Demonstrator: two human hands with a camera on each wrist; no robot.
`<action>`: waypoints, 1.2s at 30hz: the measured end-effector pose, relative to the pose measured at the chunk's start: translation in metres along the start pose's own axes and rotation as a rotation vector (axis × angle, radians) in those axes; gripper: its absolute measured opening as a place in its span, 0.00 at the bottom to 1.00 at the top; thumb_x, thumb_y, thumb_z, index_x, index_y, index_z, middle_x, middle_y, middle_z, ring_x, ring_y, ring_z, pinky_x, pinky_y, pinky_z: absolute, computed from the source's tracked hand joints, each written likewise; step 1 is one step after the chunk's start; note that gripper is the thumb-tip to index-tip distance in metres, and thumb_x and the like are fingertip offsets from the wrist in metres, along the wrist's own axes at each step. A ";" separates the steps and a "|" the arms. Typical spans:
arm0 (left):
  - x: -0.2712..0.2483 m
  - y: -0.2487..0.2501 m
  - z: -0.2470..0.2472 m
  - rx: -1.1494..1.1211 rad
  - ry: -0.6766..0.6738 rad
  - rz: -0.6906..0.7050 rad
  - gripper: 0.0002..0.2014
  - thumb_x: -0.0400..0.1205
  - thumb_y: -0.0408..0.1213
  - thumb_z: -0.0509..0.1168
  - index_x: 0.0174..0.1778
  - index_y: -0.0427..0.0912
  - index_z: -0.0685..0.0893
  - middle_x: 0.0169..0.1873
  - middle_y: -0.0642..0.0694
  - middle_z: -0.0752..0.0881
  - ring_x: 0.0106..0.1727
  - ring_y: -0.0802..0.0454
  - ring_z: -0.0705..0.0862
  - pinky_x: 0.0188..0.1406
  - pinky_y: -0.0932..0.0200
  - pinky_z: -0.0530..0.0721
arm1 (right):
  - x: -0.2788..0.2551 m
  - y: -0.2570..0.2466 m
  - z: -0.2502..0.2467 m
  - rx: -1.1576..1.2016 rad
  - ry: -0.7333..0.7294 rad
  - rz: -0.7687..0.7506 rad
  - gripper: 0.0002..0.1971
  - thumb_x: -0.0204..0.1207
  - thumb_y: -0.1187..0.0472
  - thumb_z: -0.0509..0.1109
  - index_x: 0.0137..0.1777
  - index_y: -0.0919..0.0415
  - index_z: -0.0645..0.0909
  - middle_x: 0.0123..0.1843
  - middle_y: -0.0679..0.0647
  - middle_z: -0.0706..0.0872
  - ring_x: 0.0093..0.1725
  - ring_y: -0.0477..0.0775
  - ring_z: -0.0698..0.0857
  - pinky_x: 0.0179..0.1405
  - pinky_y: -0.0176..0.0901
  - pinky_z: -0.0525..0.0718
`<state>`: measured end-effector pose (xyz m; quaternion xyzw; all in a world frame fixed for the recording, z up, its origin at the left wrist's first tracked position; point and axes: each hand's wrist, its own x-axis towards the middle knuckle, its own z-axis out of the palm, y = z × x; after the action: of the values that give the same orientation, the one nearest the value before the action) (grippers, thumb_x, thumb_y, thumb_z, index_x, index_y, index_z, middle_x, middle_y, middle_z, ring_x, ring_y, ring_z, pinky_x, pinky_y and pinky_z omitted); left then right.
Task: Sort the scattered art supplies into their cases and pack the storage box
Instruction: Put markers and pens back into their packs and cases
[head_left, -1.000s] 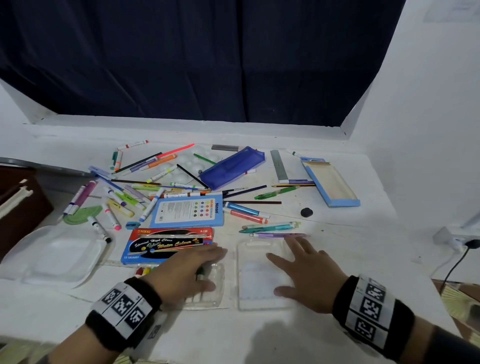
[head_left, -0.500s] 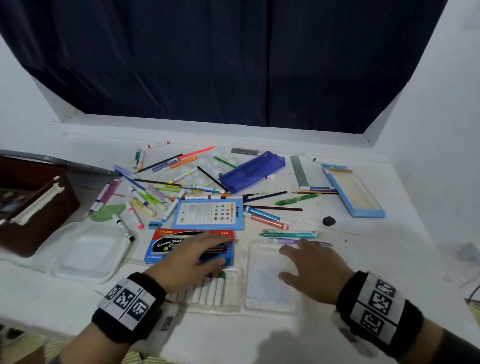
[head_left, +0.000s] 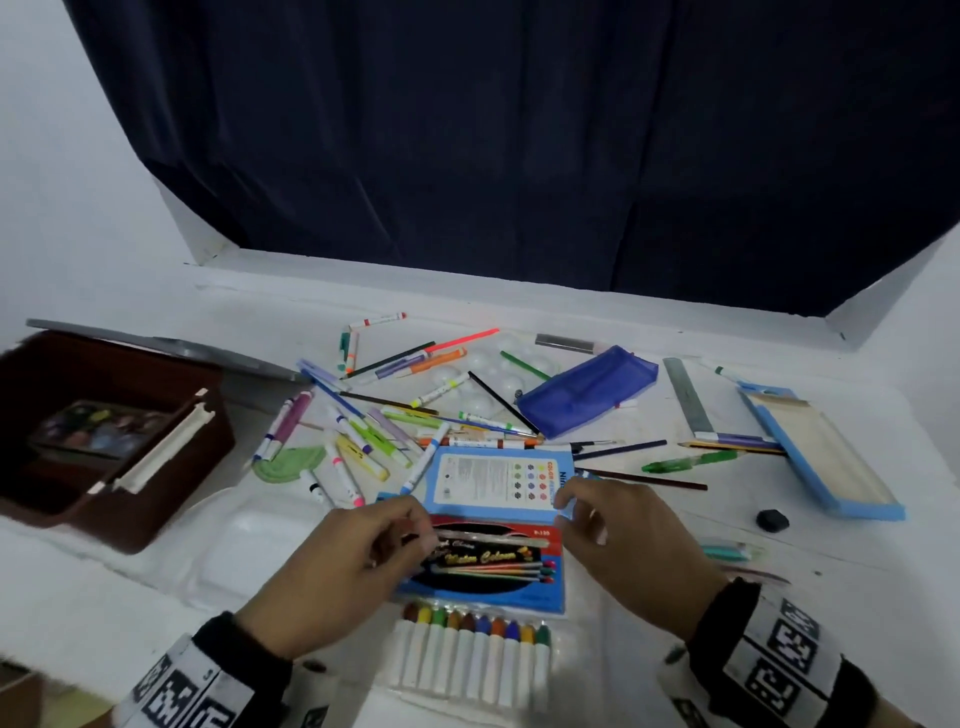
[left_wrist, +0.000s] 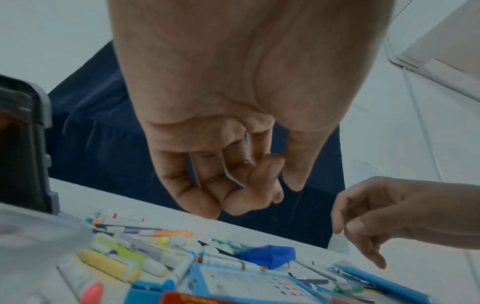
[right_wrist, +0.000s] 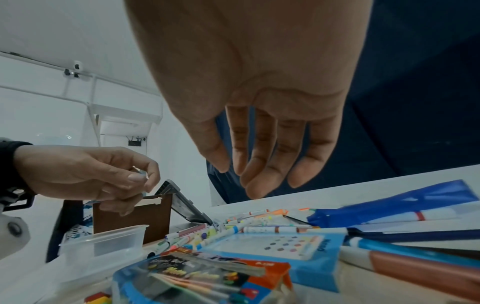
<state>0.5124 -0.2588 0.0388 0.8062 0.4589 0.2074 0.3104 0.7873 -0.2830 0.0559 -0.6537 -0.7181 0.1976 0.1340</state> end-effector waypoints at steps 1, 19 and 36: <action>-0.001 -0.004 -0.008 0.015 0.015 0.001 0.04 0.85 0.48 0.66 0.45 0.56 0.82 0.29 0.59 0.82 0.32 0.57 0.80 0.33 0.62 0.76 | 0.006 -0.004 0.003 0.008 -0.012 -0.016 0.04 0.82 0.45 0.66 0.53 0.39 0.76 0.43 0.40 0.86 0.44 0.38 0.84 0.49 0.36 0.85; 0.110 -0.083 -0.108 0.755 -0.384 -0.103 0.09 0.83 0.47 0.64 0.58 0.58 0.84 0.58 0.56 0.86 0.58 0.55 0.84 0.60 0.56 0.79 | 0.155 -0.056 0.075 -0.330 -0.050 -0.513 0.17 0.77 0.61 0.56 0.58 0.58 0.84 0.52 0.56 0.86 0.50 0.62 0.83 0.46 0.60 0.85; 0.147 -0.098 -0.093 0.853 -0.789 -0.063 0.11 0.76 0.37 0.76 0.54 0.44 0.88 0.54 0.48 0.88 0.49 0.53 0.82 0.55 0.59 0.82 | 0.180 -0.048 0.089 -0.491 0.099 -0.604 0.19 0.52 0.69 0.82 0.40 0.48 0.86 0.34 0.50 0.80 0.34 0.56 0.81 0.23 0.46 0.76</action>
<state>0.4675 -0.0641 0.0460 0.8623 0.3753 -0.3212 0.1117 0.6847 -0.1169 -0.0131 -0.4343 -0.8968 -0.0603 0.0601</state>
